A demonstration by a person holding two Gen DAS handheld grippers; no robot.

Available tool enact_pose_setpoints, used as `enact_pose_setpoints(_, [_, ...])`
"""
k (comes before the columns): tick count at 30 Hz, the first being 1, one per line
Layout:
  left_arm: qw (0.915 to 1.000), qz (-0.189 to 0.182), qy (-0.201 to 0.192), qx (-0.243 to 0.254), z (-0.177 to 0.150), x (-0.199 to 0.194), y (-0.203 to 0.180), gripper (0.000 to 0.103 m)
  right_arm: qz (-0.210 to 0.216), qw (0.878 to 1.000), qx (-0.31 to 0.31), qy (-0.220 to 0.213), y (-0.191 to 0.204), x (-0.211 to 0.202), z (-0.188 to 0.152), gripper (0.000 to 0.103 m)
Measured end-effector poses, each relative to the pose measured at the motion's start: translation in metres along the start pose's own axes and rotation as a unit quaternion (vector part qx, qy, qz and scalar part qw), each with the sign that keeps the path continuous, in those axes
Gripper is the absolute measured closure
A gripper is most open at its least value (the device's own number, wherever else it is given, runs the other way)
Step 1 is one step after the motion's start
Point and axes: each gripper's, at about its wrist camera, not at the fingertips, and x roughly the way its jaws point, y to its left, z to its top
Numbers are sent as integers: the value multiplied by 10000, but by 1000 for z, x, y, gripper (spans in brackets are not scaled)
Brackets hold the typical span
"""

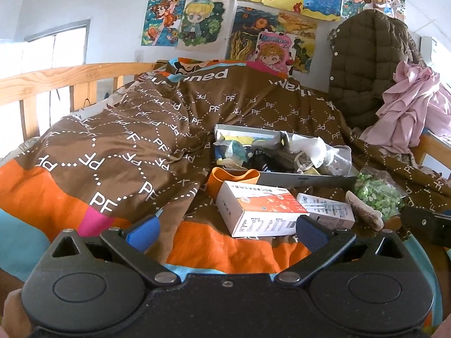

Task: Organize soft objects
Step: 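Move both open grippers back from the tray toward the remaining items, then lower the left gripper onto the orange silicone piece and close it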

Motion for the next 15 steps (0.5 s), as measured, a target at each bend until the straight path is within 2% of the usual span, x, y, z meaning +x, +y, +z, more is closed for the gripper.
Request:
enact_pose_setpoints(7, [9996,-229,-145,-76,-3,10,-1,1,110,9998,133,116,-3,8,1,0])
enact_pose_setpoints(15, [9988,-437,-218,51,-3,28,-9,1,244,9993,238,132,-5,18,4,0])
